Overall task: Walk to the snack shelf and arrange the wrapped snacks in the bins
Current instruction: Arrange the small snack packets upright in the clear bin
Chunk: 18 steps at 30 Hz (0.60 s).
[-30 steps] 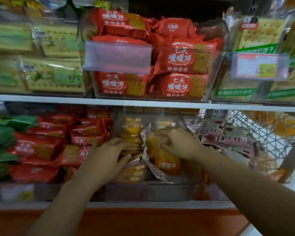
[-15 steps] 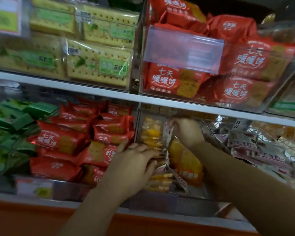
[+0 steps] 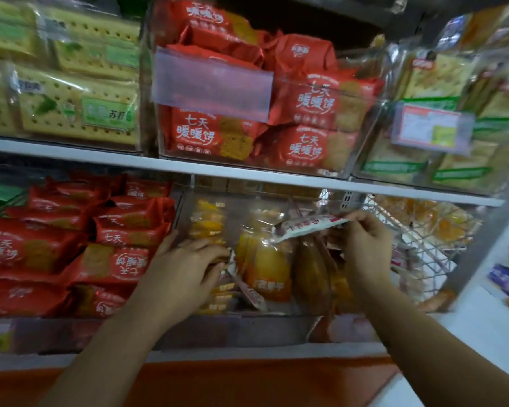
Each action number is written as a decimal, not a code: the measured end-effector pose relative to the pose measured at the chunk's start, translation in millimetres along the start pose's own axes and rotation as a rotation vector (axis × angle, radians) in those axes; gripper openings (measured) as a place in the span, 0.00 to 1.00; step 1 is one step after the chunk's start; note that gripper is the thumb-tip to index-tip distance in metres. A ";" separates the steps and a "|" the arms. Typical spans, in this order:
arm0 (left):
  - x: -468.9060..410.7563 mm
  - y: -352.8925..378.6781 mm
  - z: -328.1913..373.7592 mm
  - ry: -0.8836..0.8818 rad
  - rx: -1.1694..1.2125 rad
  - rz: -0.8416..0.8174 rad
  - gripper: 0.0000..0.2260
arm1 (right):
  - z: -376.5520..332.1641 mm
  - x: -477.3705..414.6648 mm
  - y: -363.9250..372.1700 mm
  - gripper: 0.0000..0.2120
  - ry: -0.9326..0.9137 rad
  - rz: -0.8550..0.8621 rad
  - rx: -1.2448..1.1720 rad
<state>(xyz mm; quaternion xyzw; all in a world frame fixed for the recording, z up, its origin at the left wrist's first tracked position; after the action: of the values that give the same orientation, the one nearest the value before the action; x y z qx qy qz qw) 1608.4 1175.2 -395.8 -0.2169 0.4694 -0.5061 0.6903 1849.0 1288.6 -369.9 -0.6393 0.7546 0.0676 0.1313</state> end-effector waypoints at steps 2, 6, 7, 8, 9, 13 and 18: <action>-3.2 3.8 3.1 0.009 -0.001 -0.008 0.10 | -8.8 -4.9 -38.5 0.12 -0.082 0.128 0.094; -7.1 11.4 7.1 -0.015 -0.007 -0.046 0.11 | -23.3 -14.1 -89.7 0.09 -0.233 0.320 0.441; -7.5 11.9 8.5 -0.017 -0.003 -0.047 0.11 | -21.5 -18.1 -95.3 0.08 -0.233 0.317 0.522; -7.6 12.6 8.9 -0.018 0.006 -0.045 0.11 | -13.8 -25.1 -99.5 0.08 -0.211 0.285 0.596; -7.8 13.0 9.1 -0.019 0.011 -0.041 0.11 | -4.3 -31.5 -100.6 0.10 -0.177 0.223 0.665; -9.9 12.4 9.5 -0.013 0.014 -0.027 0.11 | 29.6 -41.6 -88.9 0.21 -0.210 -0.071 1.034; -8.1 14.2 8.2 -0.033 0.015 -0.051 0.12 | 38.9 -51.0 -69.8 0.26 -0.191 -0.188 1.346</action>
<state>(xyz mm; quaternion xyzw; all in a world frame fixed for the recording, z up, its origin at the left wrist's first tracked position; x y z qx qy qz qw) 1622.1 1186.6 -399.6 -0.2319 0.4483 -0.5233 0.6866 1929.5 1335.3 -388.0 -0.4724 0.5587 -0.3719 0.5713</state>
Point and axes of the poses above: each hand's wrist, its own x-axis away from the middle knuckle, its own y-axis out of the palm, z = x × y, the point moved 8 cm from there along -x, towards the middle knuckle, and after that the axes turned 12 degrees about x, right-handed, at the moved point
